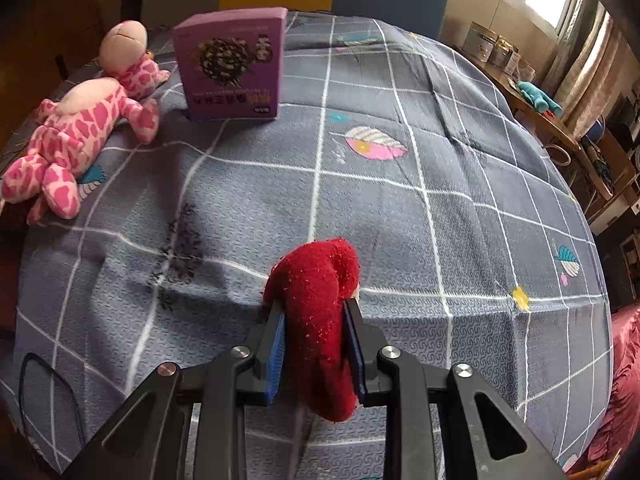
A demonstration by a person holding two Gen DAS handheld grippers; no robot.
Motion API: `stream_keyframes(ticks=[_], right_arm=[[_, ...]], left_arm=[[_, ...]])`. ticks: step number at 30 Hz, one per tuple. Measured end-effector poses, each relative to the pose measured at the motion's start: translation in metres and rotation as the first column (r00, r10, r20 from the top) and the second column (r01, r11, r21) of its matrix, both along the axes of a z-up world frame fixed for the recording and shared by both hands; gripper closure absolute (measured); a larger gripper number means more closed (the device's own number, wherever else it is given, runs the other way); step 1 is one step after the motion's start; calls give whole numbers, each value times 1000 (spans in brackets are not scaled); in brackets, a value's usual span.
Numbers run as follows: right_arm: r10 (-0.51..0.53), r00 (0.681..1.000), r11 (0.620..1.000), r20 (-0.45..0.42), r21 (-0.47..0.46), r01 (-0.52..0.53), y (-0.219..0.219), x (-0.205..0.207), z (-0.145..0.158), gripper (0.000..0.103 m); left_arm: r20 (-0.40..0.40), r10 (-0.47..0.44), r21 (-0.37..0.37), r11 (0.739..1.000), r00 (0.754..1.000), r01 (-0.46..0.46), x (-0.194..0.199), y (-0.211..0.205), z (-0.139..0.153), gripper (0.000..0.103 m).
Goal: Organize soft objects
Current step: 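Carry the beige bandage into the gold tray and open the left gripper, then carry the red knit hat into the gold tray and open the right gripper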
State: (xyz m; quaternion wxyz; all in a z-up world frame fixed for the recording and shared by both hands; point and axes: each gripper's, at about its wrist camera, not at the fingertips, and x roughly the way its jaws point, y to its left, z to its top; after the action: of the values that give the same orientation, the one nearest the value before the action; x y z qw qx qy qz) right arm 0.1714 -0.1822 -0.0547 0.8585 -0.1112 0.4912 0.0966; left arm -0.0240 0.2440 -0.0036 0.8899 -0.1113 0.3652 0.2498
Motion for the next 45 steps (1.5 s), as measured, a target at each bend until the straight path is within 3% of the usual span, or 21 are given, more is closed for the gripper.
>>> stream_keyframes(ticks=[5,8,13,19,24,28,33,38,41,45], right_arm=[[150,988,987,28,58,-151,54,-25,23,77],[264,964,957,28,114,-266,94,-44,34,77],[448,894,870,21,219,-442,164,-80,49,77],[550,832,771,69,341,-538,230,-102,70,77],[634,770,701,69,368,-610,278,-121,64,77],[695,717,668,44,329,-668,306,-136,45,76],[707,707,687,19,219,-693,328,-142,19,76],[686,727,718,27,140,-682,331,-138,10,76],[676,737,726,9,166,-667,324,-137,6,73],[666,745,729,27,186,-658,313,-135,9,59]], left_arm=[[21,9,9,1000,1000,-9,-12,-1,11,21],[25,20,3,1000,999,-20,-18,2,11,21],[29,41,-8,999,999,-41,-29,7,10,19],[40,78,-25,997,996,-77,-40,19,10,19],[46,116,-34,993,992,-115,-49,30,11,17],[50,143,-42,989,988,-141,-57,38,11,17],[48,151,-39,988,987,-149,-61,38,9,10],[46,139,-40,990,989,-137,-60,33,7,4],[53,129,-33,991,990,-127,-59,27,8,1],[63,120,-13,993,991,-120,-59,21,11,0]])
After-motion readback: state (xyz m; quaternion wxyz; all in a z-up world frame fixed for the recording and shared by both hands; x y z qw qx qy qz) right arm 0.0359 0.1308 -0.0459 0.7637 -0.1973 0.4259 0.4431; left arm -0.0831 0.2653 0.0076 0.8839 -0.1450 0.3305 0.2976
